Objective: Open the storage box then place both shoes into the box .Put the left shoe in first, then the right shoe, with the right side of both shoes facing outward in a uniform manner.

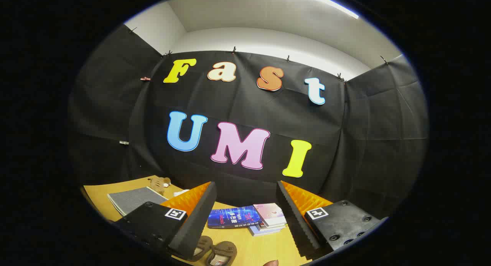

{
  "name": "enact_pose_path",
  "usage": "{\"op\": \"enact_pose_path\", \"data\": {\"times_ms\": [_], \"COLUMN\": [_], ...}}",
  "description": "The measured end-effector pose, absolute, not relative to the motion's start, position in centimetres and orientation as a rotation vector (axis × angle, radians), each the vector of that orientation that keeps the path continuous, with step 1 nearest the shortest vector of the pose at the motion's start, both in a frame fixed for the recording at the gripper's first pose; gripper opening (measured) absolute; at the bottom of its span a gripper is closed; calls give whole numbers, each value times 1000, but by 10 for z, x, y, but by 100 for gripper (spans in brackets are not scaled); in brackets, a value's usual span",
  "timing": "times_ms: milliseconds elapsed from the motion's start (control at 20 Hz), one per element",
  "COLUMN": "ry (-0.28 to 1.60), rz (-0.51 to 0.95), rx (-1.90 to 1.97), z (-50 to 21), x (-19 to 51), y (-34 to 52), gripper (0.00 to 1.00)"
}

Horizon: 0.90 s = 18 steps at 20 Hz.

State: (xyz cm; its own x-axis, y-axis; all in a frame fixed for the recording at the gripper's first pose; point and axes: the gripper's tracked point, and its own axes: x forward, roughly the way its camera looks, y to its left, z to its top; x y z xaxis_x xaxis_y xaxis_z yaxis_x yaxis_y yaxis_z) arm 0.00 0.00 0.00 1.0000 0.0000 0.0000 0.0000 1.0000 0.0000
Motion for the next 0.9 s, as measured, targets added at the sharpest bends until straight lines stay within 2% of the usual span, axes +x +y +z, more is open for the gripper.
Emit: {"op": "enact_pose_path", "data": {"times_ms": [900], "ry": [36], "rz": [34], "rx": [-4], "z": [-9], "x": [5], "y": [15], "gripper": [98]}}
